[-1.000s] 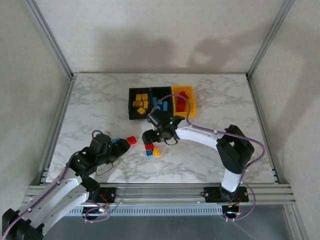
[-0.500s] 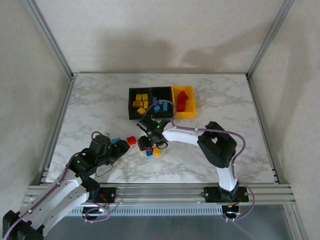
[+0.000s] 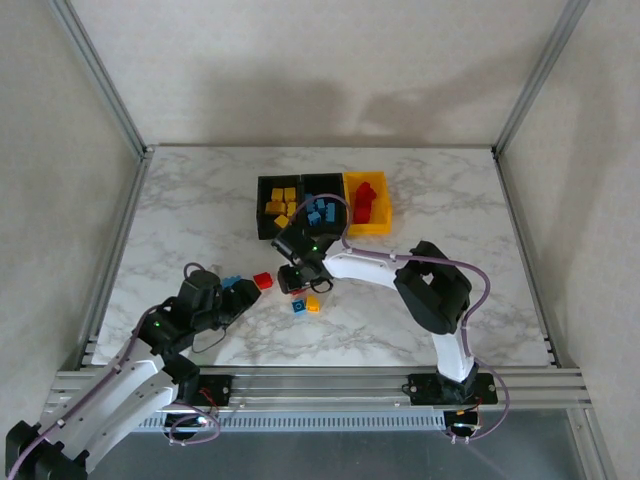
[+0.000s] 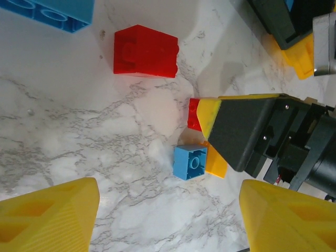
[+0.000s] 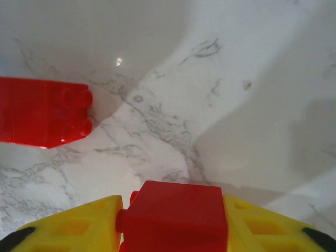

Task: Sort the legos into containers by color
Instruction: Pick up the lego from the center of the table, then place the lego in the container.

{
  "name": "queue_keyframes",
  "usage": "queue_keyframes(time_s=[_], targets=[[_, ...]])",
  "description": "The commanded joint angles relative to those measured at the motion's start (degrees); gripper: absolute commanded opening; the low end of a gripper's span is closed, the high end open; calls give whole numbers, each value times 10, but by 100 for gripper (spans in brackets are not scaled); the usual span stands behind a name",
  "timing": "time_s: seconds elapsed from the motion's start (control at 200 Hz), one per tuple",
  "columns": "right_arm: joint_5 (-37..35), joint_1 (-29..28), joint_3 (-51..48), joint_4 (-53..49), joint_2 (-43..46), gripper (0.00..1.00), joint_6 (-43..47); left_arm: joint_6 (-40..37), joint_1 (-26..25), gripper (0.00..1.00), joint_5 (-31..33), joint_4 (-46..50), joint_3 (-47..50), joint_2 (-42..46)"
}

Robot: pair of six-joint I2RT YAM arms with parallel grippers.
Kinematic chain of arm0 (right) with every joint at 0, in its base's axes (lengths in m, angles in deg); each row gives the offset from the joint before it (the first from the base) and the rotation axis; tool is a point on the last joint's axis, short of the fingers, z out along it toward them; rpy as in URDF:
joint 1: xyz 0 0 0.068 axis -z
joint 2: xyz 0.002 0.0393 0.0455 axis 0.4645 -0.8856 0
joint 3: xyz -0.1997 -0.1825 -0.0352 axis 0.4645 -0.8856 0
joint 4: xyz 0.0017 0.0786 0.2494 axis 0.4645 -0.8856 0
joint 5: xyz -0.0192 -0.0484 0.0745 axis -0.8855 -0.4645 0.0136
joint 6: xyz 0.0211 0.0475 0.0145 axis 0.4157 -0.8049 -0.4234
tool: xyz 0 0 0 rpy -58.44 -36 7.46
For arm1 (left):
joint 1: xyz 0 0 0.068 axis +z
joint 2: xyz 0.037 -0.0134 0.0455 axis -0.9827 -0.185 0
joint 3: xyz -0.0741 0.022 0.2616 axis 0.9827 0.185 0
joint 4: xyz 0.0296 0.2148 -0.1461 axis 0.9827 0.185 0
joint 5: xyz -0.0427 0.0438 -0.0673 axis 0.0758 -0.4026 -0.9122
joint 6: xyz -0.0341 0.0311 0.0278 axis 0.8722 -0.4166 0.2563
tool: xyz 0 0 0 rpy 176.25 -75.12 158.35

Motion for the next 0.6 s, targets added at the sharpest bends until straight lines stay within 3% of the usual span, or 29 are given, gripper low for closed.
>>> queue_keyframes(time_s=[0.0,0.355,0.591], targets=[[-26,30,18,-12,52,46,3,2,6,71,-22,-36,-2,-14],[-41,186,-2,-23,140,46,29,-16,-9,71,-32,-126,-61,-131],[-34,293,47,-23,105,47,49,-22,-41,71,-25,-168,-107,-213]])
